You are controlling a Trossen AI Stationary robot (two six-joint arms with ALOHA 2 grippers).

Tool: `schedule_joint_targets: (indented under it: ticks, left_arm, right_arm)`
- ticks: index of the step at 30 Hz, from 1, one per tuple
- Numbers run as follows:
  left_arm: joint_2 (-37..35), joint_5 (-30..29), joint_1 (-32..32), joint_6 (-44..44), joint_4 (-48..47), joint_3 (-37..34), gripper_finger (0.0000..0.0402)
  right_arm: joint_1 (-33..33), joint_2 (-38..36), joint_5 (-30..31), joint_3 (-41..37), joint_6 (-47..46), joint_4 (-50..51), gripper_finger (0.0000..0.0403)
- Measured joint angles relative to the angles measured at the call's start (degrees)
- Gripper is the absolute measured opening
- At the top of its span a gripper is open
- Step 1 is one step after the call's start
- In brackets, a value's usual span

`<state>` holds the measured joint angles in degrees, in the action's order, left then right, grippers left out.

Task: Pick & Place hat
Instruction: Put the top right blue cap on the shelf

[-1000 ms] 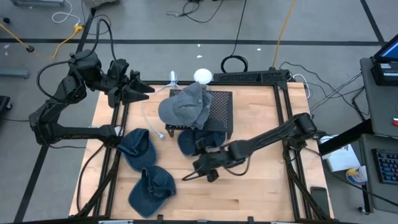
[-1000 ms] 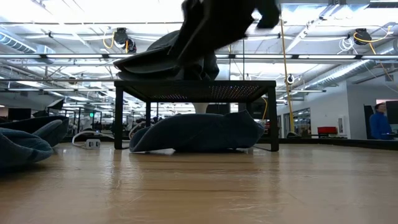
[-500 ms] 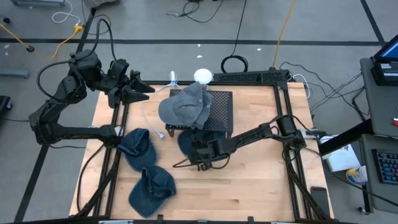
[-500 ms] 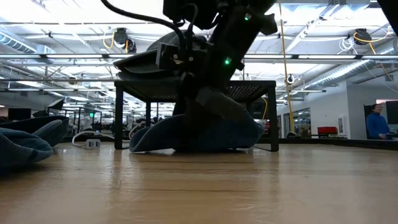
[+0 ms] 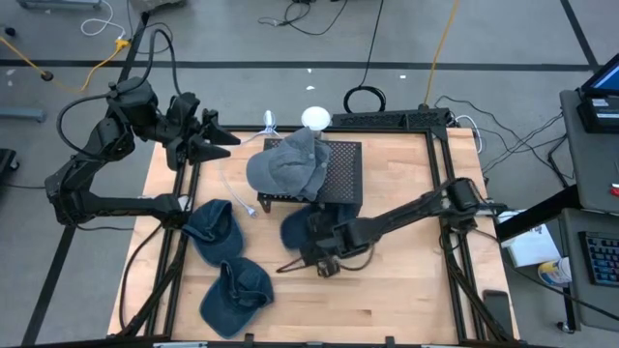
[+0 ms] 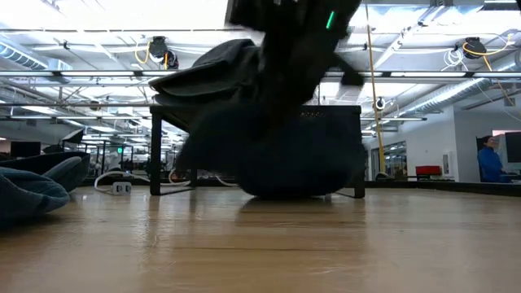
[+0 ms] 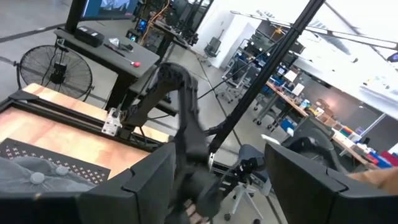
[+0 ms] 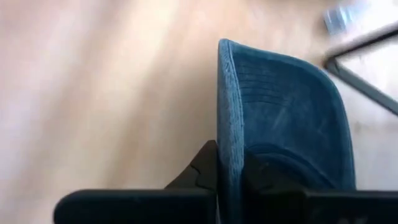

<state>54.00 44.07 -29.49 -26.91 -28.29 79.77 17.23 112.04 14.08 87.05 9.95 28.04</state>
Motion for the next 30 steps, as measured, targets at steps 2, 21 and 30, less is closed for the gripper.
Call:
schedule_joint_targets:
  ticks: [2,21,30]
  left_arm:
    - [0.0,0.0,0.0,1.0,0.0,0.0,0.0253]
    - [0.0,0.0,0.0,1.3,-0.2,0.0,0.0253]
    - [0.0,-0.6,0.0,-1.3,1.1,0.0,0.0253]
  right_arm:
    - [1.6,-3.9,-3.5,0.0,-2.4,0.9,0.0007]
    - [11.9,-38.5,16.3,0.0,-17.1,-0.2,0.0005]
    - [12.5,-47.1,20.7,-4.2,-7.2,-6.3,0.0005]
